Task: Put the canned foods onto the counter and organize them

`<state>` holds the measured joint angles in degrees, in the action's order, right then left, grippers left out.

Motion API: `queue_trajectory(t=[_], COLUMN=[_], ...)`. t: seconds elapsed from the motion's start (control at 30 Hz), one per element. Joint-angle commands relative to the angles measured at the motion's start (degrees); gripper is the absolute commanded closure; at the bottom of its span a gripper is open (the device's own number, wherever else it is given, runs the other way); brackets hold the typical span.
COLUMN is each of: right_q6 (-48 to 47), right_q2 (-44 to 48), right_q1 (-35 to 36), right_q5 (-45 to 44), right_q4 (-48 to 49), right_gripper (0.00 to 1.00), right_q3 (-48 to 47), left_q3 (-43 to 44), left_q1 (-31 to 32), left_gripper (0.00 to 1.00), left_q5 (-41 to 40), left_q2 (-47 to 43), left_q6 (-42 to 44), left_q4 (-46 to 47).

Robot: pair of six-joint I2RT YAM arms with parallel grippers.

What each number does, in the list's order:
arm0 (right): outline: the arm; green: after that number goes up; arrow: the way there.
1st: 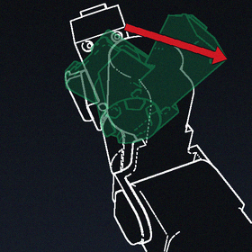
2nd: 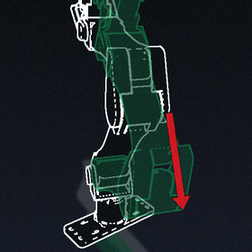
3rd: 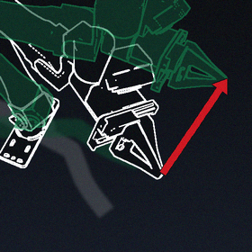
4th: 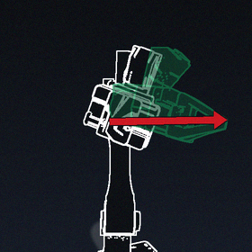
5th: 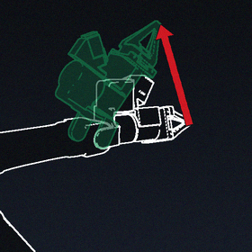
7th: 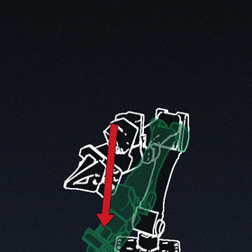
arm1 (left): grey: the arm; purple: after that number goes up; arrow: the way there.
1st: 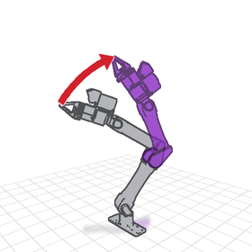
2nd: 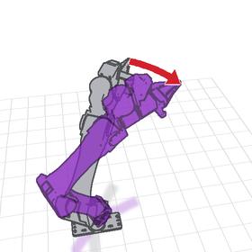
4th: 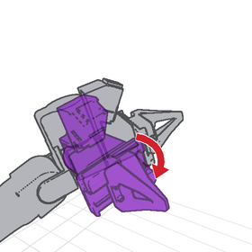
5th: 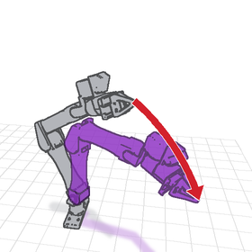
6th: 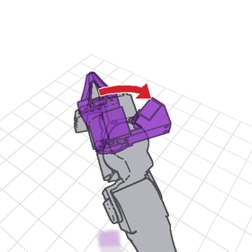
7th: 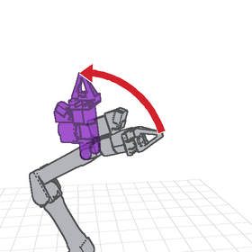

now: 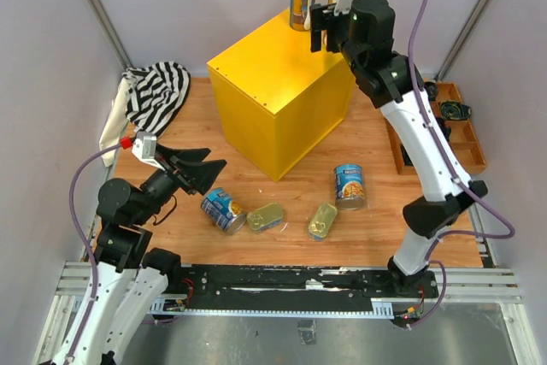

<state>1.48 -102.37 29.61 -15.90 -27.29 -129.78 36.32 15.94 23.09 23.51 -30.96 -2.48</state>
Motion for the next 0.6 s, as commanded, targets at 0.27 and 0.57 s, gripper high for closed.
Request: queue_trajectory(t=[0.27,0.57], right_q6=[8.79,22.91], right_q2=[26.10,42.03], right_q1=[9.78,9.01], right_q5=[-3.76,-0.72], right_q4=[3.56,3.54], right_gripper=[0.01,0.02], right_q3=[37.16,60.57], left_q3=[2.28,-2.15], left_q1=[0.30,0.32], left_gripper=[0.24,0.23], left_q5=[-7.04,-9.05], left_q2=[-3.07,-7.07], left_q6=[-5.96,-13.92], left_q4=[-10.59,-13.72])
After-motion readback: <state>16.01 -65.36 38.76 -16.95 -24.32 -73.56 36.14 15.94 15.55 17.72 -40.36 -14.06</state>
